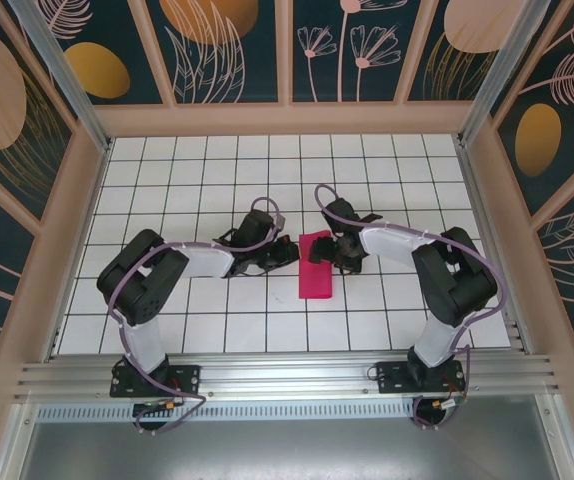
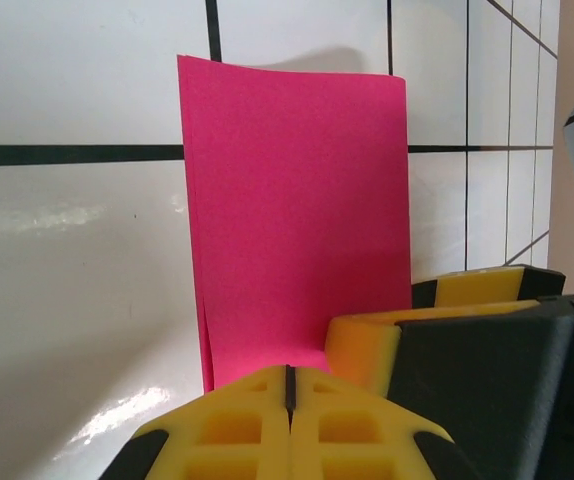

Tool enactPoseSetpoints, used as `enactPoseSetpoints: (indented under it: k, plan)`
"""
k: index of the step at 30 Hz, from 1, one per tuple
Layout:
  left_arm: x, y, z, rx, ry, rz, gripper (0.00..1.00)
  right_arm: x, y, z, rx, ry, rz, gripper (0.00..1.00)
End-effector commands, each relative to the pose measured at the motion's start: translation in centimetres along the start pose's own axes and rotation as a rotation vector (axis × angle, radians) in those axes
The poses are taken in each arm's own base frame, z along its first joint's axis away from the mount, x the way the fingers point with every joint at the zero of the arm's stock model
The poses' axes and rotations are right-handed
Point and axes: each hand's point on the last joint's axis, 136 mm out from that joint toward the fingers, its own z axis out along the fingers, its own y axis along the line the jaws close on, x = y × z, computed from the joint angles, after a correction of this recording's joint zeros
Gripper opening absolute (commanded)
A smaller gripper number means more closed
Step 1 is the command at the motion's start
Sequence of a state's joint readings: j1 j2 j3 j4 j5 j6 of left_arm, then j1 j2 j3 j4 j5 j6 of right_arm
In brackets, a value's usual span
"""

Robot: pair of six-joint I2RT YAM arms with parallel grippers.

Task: Fold a paper plane with a square sheet of paper (pick it up from the middle)
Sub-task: Hold the square sheet of paper at the center of the table.

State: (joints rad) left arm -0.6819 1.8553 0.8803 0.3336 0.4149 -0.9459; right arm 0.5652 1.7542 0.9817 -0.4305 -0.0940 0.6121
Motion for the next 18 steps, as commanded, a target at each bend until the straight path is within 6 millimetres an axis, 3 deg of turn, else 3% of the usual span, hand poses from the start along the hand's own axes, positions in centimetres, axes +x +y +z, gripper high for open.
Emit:
enactPoseSetpoints:
  k: [1,5,11,13,18]
  plan:
    - [-0.2,-0.9,0.6,0.027,0.015,-0.011,0.0,3.1,-4.5,5.0,0.147,0.094,0.016,0.85]
    - [-0.1,-0.5,1.2,0.018,0.028,-0.03,0.0,3.1,-4.6,5.1,0.148,0.095,0.018,0.85]
    - [0.7,1.8,1.8,-0.098,0.055,-0.052,0.0,3.2,-4.7,5.2,0.149,0.099,0.019,0.85]
    - [0.1,0.6,2.1,-0.085,0.049,-0.039,0.0,3.3,-4.7,5.3,0.15,0.101,0.018,0.85]
    - [0.4,0.9,2.7,-0.119,0.064,-0.043,0.0,3.3,-4.7,5.2,0.151,0.1,0.018,0.85]
